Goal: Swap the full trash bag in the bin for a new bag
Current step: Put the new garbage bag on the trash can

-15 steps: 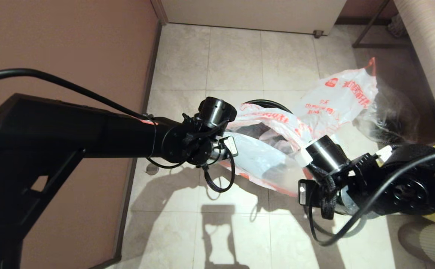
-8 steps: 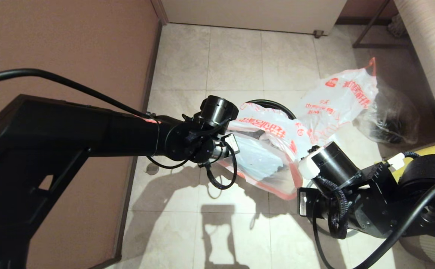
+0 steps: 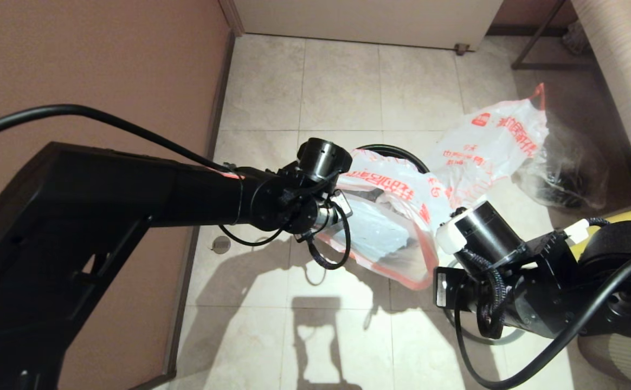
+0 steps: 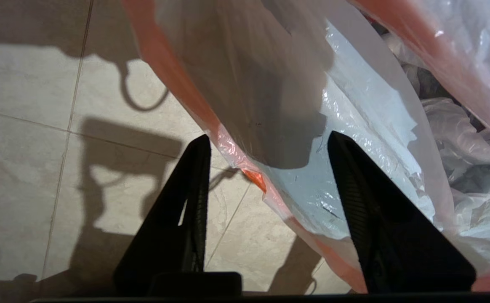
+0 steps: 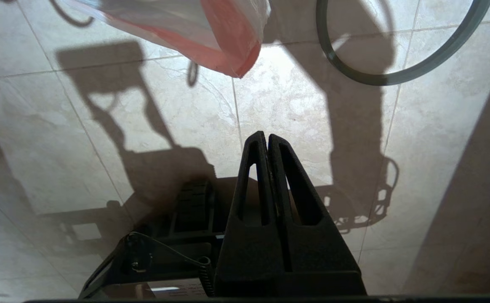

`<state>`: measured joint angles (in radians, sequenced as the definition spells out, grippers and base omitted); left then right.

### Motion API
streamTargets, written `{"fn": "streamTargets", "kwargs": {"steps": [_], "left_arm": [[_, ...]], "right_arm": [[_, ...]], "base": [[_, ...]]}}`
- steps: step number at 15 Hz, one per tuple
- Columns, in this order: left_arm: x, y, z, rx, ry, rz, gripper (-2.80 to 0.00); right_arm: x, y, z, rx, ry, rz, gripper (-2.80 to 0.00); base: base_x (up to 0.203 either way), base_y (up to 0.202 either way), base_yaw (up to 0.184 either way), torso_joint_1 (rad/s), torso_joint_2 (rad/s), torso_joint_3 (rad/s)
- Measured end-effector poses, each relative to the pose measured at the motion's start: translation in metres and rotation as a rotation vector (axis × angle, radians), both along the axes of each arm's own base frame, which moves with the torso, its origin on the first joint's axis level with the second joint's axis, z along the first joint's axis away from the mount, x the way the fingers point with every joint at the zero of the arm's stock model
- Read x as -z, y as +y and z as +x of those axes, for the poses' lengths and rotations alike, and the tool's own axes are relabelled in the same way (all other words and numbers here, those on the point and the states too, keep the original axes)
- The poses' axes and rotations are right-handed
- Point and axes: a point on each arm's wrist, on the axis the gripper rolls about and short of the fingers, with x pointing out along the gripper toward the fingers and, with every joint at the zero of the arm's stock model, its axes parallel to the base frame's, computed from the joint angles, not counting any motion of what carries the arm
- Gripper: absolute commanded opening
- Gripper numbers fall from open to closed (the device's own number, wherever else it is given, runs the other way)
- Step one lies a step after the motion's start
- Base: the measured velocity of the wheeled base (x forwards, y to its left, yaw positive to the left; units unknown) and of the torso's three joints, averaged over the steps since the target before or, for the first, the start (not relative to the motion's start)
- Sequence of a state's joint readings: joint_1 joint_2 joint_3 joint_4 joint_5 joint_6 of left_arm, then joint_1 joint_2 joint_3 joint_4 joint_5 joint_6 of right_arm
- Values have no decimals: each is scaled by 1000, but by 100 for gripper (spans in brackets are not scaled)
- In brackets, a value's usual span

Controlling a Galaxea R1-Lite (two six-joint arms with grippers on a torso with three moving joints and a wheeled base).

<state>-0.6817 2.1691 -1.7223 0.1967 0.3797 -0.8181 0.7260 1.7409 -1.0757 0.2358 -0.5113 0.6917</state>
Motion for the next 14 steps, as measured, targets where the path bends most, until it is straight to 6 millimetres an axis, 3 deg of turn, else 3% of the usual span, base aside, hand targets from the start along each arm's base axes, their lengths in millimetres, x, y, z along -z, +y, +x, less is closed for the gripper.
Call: {"fn": "streamTargets", "kwargs": {"steps": [8,9,14], "left_arm": [[32,-24,33,-7,-4,-16,0],[36,-26,37,-8,-4,-11,-280],[43,-29,41,-8,-1,-6,-280]], "right_arm": [[-4,-3,4,12,-23,23,-280],[-4,-2,3,8,-22,23,-280],[-1,10,-5,-85,0,9,-280]], "base": [[0,0,0,0,0,0],[0,0,0,0,0,0],[0,0,0,0,0,0]]}}
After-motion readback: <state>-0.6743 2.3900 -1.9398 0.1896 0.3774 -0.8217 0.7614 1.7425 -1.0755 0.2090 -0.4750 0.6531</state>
